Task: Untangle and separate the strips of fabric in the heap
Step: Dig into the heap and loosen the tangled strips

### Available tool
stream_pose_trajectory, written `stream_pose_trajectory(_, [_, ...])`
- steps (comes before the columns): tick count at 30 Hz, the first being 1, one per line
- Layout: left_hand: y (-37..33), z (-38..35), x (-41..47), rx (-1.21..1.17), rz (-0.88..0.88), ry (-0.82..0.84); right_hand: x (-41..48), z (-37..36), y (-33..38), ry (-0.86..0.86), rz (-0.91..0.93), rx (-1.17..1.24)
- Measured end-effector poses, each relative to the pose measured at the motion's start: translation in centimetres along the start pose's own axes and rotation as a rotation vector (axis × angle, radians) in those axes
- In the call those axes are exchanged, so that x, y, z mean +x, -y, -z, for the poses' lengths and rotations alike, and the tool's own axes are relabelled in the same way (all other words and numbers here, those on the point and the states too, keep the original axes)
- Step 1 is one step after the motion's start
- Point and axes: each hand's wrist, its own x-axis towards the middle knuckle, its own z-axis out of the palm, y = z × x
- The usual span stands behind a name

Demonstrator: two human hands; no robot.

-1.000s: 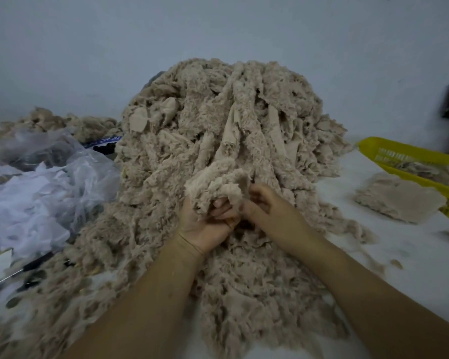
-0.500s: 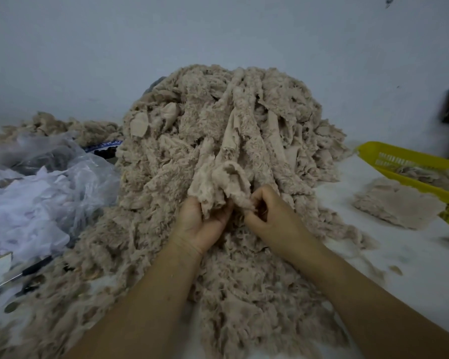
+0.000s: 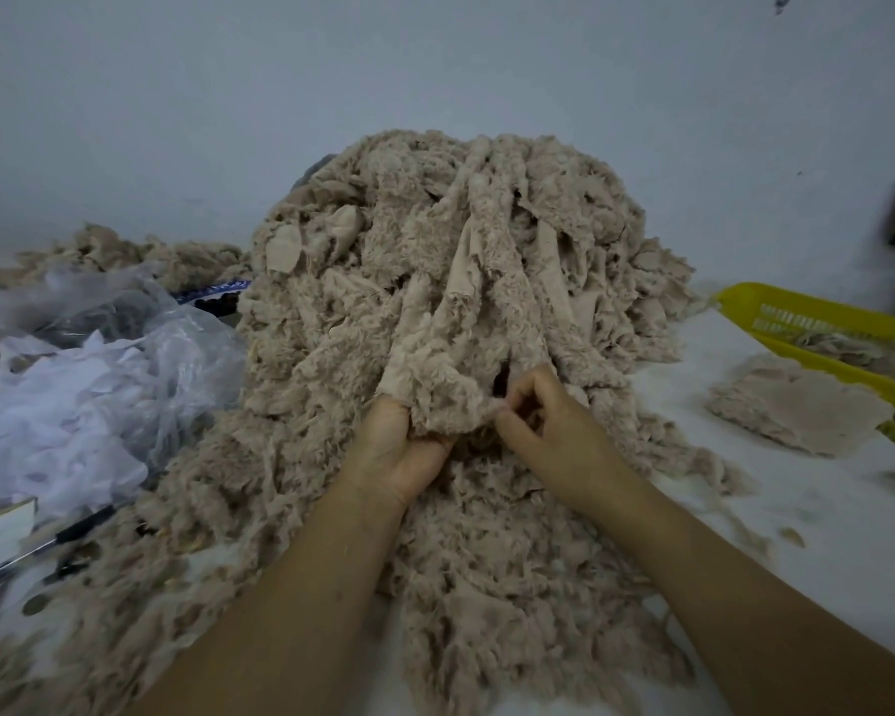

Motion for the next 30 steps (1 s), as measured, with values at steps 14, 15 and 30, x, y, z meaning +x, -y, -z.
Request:
stream_pose_trajectory(14, [1.7,0.2,-0.3,0.653,-0.078,-0.037,1.2,3.5,0.9,-0.437,-0.222,1.064])
stream_pose_trajectory(15, [1.8,0.3,-0.3,0.652,-0.077,-0.057,1.6,4.7,0.5,-0.533,-0.213,1.184])
stream_pose_trajectory(30, [3.3,0.1,-0.7,1.052,-0.082,-0.019,2.1,1.4,-3.6,-0.071,-0.289,-0.199])
